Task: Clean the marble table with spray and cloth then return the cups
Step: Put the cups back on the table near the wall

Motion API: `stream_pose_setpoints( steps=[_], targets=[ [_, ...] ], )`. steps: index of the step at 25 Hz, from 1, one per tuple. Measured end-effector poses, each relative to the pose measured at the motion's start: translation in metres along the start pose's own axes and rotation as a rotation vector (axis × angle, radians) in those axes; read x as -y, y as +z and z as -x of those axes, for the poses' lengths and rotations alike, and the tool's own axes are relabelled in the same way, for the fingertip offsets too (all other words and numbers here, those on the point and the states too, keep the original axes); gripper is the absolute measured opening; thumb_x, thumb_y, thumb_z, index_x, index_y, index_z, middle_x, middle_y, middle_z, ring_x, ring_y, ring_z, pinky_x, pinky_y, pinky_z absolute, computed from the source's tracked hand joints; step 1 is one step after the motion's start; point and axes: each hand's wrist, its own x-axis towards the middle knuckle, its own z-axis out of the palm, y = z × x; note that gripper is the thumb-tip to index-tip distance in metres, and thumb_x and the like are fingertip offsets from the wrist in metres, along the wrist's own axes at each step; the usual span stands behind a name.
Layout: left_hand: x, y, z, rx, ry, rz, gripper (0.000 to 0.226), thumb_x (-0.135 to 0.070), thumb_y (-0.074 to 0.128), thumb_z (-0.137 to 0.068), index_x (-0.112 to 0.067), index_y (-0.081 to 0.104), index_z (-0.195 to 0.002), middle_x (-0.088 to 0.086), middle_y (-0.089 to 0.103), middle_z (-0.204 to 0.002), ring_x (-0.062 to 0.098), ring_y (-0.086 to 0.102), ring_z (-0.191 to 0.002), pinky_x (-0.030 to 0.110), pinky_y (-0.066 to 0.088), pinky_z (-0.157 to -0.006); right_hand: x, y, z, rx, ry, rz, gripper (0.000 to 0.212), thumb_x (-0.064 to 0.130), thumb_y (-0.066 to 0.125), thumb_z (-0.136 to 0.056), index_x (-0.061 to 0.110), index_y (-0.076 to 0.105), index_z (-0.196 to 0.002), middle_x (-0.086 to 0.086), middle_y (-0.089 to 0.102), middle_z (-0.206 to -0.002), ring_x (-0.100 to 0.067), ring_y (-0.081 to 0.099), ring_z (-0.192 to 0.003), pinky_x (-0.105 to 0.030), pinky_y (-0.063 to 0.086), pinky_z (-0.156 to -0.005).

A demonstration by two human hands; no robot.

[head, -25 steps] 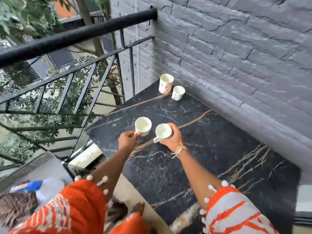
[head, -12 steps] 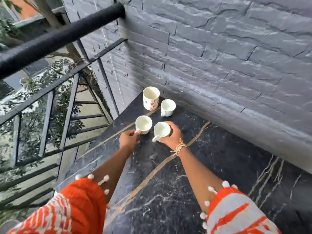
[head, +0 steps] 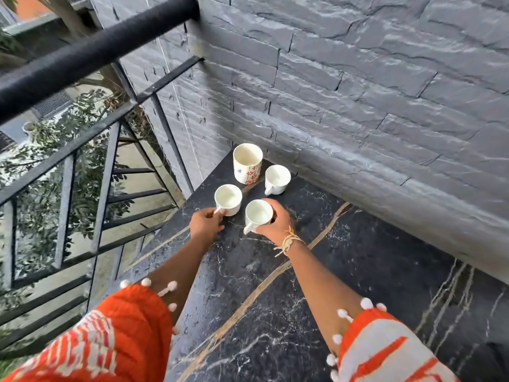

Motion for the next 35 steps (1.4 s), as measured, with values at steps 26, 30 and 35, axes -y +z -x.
stream_pose_setpoints(
  steps=[26,30,35],
  targets=[
    [0.16,-0.102,0.252,0.008,0.044,-0.355,0.049,-0.027,0.068,-0.087,-0.007,0.05,-0.128,0.017,0.067,-0.114,0.032,0.061,-0.11,0.036,0.045,-0.089,-0.055,0.073,0.266,0.16,0.183,0.338,0.084,0.004,0.062,-0.074,0.012,0.026,-0.15,-0.011,0.042,-0.148,-0.028,0.041,-0.136,-0.035,0.036,-0.112],
    [0.206,-0.157,0.294,0.063,0.19,-0.577,0.045,-0.022,0.068,-0.087,-0.008,0.054,-0.128,0.018,0.061,-0.123,0.032,0.056,-0.116,0.032,0.039,-0.093,-0.056,0.098,0.333,0.128,0.075,0.371,0.054,0.005,0.056,-0.077,0.013,0.055,-0.13,-0.009,0.066,-0.121,-0.028,0.059,-0.115,-0.034,0.048,-0.096],
    [0.279,-0.232,0.332,0.065,0.207,-0.736,0.04,-0.026,0.064,-0.089,-0.015,0.056,-0.127,0.013,0.059,-0.124,0.029,0.053,-0.118,0.032,0.039,-0.096,-0.069,0.151,0.408,0.073,-0.015,0.396,0.029,0.006,0.054,-0.079,0.015,0.072,-0.1,-0.009,0.074,-0.1,-0.029,0.067,-0.097,-0.032,0.053,-0.08]
  ],
)
